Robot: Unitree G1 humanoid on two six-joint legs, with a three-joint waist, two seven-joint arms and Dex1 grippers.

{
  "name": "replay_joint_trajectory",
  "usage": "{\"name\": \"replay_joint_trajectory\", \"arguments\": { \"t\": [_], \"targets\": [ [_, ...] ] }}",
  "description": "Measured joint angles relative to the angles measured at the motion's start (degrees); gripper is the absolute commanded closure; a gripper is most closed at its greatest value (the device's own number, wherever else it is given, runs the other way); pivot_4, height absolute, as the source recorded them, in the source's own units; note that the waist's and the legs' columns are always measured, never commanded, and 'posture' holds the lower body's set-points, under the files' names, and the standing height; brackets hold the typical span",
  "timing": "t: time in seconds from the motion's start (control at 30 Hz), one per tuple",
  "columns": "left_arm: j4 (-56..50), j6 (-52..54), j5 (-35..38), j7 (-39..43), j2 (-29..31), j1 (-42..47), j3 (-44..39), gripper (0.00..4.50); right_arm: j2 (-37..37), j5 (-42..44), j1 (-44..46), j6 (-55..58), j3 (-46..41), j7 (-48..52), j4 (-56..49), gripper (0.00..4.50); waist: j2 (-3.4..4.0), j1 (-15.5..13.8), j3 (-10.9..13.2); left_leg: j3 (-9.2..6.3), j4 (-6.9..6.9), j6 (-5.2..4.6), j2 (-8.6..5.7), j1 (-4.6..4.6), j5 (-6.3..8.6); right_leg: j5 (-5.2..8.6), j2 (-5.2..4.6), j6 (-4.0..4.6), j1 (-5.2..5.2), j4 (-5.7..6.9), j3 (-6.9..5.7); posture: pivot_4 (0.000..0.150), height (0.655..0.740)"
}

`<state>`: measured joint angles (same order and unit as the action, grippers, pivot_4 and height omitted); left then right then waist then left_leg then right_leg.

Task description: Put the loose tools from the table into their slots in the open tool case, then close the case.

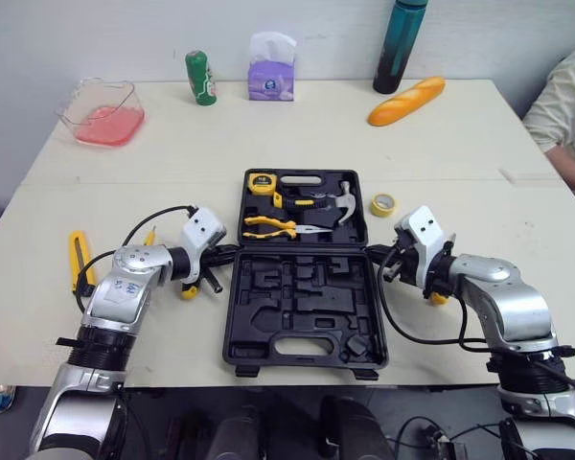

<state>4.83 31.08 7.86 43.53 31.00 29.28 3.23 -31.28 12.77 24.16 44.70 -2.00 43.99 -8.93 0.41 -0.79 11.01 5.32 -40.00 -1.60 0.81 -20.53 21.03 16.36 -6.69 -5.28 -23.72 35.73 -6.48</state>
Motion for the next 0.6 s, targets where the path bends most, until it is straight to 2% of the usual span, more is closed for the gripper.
{"name": "replay_joint_trajectory", "arguments": {
  "t": [0.07,0.13,0.23,0.33,0.43,0.6],
  "targets": [
    [-1.9,0.3,1.1,-0.2,0.2,-1.2,-1.1,4.50,-1.4,1.0,-1.2,2.2,-0.8,-0.6,-2.8,4.45,0.00,-0.1,0.0,-0.04,0.01,-0.01,0.00,-0.08,0.01,0.00,-0.01,0.00,-0.03,-0.04,0.09,0.150,0.7400],
    [-6.1,0.8,5.2,1.2,1.6,-4.3,-5.7,4.50,-3.8,3.8,-3.6,5.4,-4.7,-0.3,-6.8,4.45,0.00,-0.2,0.0,-0.06,0.03,-0.01,0.02,-0.19,0.04,0.00,-0.01,0.00,-0.13,-0.11,0.09,0.150,0.7400],
    [-16.2,5.7,17.3,6.5,4.9,-12.1,-16.6,4.50,-7.5,10.6,-9.6,9.7,-14.3,2.3,-12.9,4.45,0.00,0.0,0.0,-0.11,0.05,0.00,0.11,-0.28,0.10,0.00,-0.07,0.00,-0.15,-0.24,0.05,0.150,0.7400],
    [-21.3,10.0,24.4,8.8,8.7,-19.9,-26.0,4.50,-11.4,16.3,-16.9,12.4,-22.9,6.3,-16.5,4.45,0.00,0.1,0.0,-0.11,0.05,0.03,0.14,-0.03,0.13,0.00,-0.07,0.00,0.09,-0.27,0.07,0.150,0.7400],
    [-19.5,11.5,26.8,9.5,11.3,-27.6,-33.9,3.66,-14.7,19.0,-23.1,13.0,-30.3,8.9,-16.2,3.61,-0.03,0.1,0.0,-0.01,0.06,-0.06,0.12,0.34,0.23,0.02,-0.10,0.03,0.32,-0.39,0.26,0.150,0.7400],
    [-5.5,8.7,26.0,12.7,19.1,-35.4,-45.3,1.30,-22.1,19.1,-31.4,9.4,-39.1,14.0,-8.5,1.00,-0.14,0.2,0.1,0.03,0.10,-0.02,0.18,0.27,0.37,0.07,-0.23,0.13,0.13,-0.38,0.32,0.150,0.7400]
  ]
}}
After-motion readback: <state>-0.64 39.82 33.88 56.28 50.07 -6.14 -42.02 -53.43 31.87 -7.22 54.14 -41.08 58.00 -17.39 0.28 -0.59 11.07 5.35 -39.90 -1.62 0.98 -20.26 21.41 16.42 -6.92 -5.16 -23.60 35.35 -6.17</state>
